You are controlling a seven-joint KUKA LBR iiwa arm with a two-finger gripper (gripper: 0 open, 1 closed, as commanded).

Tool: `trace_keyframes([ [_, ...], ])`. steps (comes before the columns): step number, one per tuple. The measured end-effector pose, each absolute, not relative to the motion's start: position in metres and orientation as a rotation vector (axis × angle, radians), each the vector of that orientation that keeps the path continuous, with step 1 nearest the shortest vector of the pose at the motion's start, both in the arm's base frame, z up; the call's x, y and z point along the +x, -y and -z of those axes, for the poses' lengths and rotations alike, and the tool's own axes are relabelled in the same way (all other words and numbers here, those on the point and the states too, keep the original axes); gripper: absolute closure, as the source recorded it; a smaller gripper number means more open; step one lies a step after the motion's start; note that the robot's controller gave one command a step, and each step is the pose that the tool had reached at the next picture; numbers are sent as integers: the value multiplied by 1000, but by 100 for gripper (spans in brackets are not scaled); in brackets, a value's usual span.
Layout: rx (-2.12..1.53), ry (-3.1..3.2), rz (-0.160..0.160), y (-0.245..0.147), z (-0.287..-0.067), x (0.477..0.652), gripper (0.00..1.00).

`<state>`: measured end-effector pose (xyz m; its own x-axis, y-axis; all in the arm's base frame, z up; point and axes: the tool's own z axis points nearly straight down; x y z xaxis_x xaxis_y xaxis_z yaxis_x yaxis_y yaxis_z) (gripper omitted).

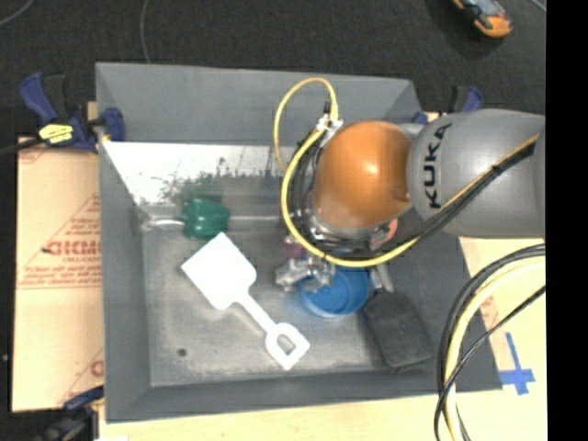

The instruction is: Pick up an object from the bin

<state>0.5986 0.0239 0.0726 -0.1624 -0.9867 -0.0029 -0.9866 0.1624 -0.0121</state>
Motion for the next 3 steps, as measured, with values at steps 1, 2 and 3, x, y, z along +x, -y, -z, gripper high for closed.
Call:
trace_keyframes([
  [1, -2029, -2393, 2, -24, -109, 596, 100],
  [2, -2024, -2393, 4, -24, -141, 597, 100],
  [3, -2021, -2393, 6, -24, -171, 598, 100],
])
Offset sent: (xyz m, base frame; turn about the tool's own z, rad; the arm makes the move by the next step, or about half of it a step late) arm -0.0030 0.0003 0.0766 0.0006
